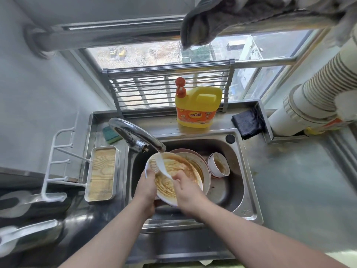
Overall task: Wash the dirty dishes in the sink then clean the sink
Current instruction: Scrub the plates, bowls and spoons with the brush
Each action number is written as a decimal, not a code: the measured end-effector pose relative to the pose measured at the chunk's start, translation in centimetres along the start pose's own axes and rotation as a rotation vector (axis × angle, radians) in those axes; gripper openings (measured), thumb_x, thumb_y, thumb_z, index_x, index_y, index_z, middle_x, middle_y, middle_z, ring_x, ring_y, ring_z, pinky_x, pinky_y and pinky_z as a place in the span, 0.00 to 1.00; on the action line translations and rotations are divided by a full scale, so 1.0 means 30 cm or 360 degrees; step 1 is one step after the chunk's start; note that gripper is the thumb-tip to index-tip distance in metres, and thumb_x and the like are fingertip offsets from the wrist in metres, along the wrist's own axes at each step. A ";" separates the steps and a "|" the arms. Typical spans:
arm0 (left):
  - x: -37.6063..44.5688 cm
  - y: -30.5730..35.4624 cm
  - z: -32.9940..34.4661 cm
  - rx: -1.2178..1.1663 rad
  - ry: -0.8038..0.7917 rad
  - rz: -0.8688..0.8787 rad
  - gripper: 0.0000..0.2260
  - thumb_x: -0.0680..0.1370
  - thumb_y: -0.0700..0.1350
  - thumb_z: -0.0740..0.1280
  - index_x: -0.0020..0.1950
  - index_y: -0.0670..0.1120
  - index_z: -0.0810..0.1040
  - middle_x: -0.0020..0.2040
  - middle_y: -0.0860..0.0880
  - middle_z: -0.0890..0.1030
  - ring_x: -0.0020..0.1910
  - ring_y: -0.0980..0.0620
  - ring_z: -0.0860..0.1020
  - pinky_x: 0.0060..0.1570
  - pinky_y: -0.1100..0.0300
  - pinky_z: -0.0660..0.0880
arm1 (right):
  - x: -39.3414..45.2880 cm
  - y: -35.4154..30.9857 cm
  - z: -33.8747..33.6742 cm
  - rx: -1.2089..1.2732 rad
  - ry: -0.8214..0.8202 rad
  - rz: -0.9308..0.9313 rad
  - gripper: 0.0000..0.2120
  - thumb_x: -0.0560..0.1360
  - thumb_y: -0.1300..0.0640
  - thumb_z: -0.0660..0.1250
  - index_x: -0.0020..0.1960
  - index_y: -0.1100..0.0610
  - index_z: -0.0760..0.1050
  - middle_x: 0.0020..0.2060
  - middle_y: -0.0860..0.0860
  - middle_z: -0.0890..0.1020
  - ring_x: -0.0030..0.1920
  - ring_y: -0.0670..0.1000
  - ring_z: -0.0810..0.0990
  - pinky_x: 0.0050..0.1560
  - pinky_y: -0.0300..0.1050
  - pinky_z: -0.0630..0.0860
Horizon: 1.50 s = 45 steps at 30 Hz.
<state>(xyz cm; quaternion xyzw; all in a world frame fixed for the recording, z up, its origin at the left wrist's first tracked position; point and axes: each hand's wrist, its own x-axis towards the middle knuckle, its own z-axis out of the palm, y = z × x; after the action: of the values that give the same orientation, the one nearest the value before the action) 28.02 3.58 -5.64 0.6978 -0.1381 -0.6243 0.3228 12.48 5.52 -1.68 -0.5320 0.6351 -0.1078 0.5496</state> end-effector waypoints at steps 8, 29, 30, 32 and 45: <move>0.011 0.043 -0.039 0.0104 -0.0015 0.0096 0.30 0.77 0.75 0.51 0.66 0.58 0.78 0.54 0.44 0.88 0.50 0.42 0.88 0.47 0.43 0.85 | -0.114 0.012 0.027 0.0191 -0.0063 -0.0110 0.05 0.84 0.41 0.54 0.53 0.31 0.67 0.44 0.48 0.83 0.44 0.49 0.81 0.51 0.54 0.78; 0.017 0.008 -0.067 0.0133 0.0075 0.0364 0.18 0.80 0.67 0.61 0.61 0.58 0.78 0.55 0.49 0.88 0.56 0.46 0.86 0.53 0.42 0.84 | -0.055 0.220 -0.196 -0.0612 0.0177 0.0176 0.10 0.87 0.43 0.48 0.62 0.42 0.64 0.45 0.53 0.82 0.49 0.63 0.82 0.44 0.54 0.76; 0.008 0.001 -0.051 0.0104 0.0017 0.0348 0.19 0.77 0.69 0.61 0.59 0.60 0.79 0.54 0.50 0.88 0.54 0.47 0.87 0.50 0.43 0.85 | -0.027 0.176 -0.188 -0.0566 0.0200 0.0142 0.10 0.87 0.43 0.47 0.63 0.41 0.64 0.46 0.54 0.83 0.49 0.63 0.82 0.45 0.55 0.77; -0.003 -0.014 -0.010 0.0068 -0.0044 0.0331 0.18 0.75 0.72 0.60 0.55 0.65 0.80 0.52 0.51 0.88 0.50 0.48 0.88 0.45 0.45 0.85 | -0.013 0.088 -0.125 -0.0436 0.0172 0.0040 0.10 0.87 0.42 0.48 0.64 0.40 0.63 0.50 0.56 0.83 0.50 0.63 0.81 0.48 0.55 0.76; -0.010 -0.019 -0.025 -0.0090 -0.0063 0.0259 0.26 0.77 0.72 0.59 0.63 0.56 0.78 0.53 0.51 0.88 0.52 0.48 0.88 0.42 0.49 0.86 | -0.093 0.163 -0.171 -0.0677 0.0164 0.0066 0.11 0.87 0.45 0.48 0.67 0.40 0.63 0.46 0.56 0.83 0.48 0.63 0.82 0.45 0.55 0.77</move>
<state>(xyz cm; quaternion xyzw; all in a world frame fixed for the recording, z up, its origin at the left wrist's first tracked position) 28.56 4.38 -5.74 0.6624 -0.1830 -0.6135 0.3890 5.12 7.45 -1.67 -0.6165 0.6816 0.0129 0.3940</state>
